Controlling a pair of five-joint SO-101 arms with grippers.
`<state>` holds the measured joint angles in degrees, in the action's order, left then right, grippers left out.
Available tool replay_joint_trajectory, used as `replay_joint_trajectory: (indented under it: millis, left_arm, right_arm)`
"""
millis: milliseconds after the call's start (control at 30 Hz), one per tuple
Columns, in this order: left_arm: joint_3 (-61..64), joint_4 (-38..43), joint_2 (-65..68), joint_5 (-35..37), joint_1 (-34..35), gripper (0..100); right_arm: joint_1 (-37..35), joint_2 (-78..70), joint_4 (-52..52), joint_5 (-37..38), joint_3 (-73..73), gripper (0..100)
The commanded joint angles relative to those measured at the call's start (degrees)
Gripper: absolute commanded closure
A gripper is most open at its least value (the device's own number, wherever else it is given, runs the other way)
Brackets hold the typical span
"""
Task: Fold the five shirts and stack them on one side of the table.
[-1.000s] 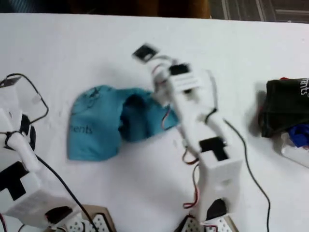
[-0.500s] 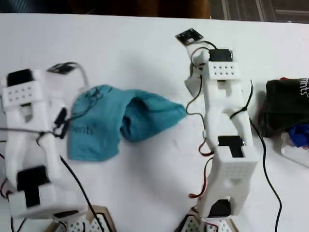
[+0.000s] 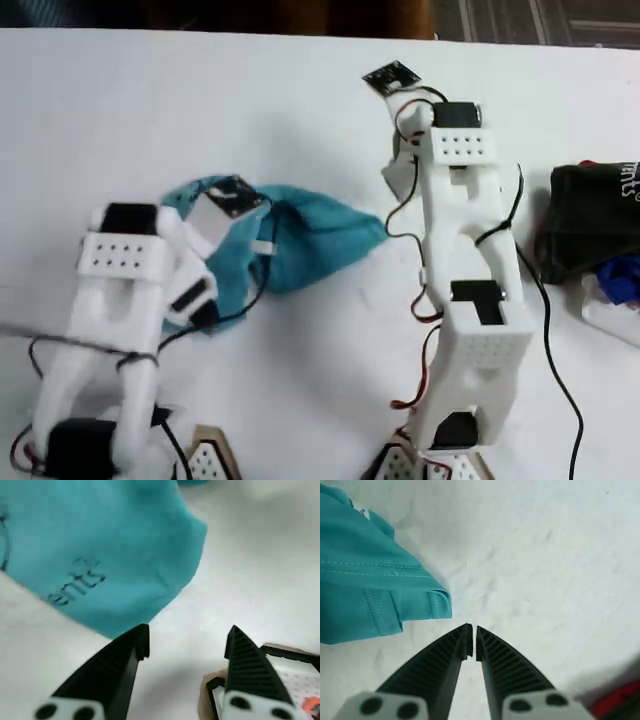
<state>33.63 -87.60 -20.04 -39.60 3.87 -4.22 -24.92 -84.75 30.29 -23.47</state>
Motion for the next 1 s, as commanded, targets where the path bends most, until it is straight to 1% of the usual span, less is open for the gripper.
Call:
replay_joint_trajectory:
  millis: [0,100,167,367,500,567,833,967]
  left_arm:
    - [-5.05,2.73,8.35,2.11,-0.97,74]
    - [-10.86,3.25,17.23,4.4,-1.14,74]
    - [-15.16,3.08,21.8,5.98,-1.23,77]
    - [-24.75,3.43,29.19,11.52,-0.97,98]
    - [-28.44,3.34,32.18,14.95,-0.7,97]
    - [-31.25,3.52,32.44,15.47,0.7,97]
    - [-53.58,2.29,32.88,16.09,9.23,97]
    - [-60.44,4.4,33.05,16.35,12.13,97]
  right_arm:
    - [0.4,0.4,-0.48,-0.26,-2.11,98.1]
    - [0.4,0.4,-0.48,-0.35,-2.11,98.1]
    - [0.31,0.4,-0.48,-0.35,-2.11,98.1]
    - [0.48,0.4,-0.48,-0.35,-2.11,98.1]
    - [0.48,0.4,-0.4,-0.35,-2.11,98.1]
    - [0.48,0.4,-0.4,-0.35,-2.11,98.1]
    - [0.48,0.31,-0.22,-0.35,-2.11,98.1]
    - [-0.13,0.31,-0.31,-0.35,-2.11,98.1]
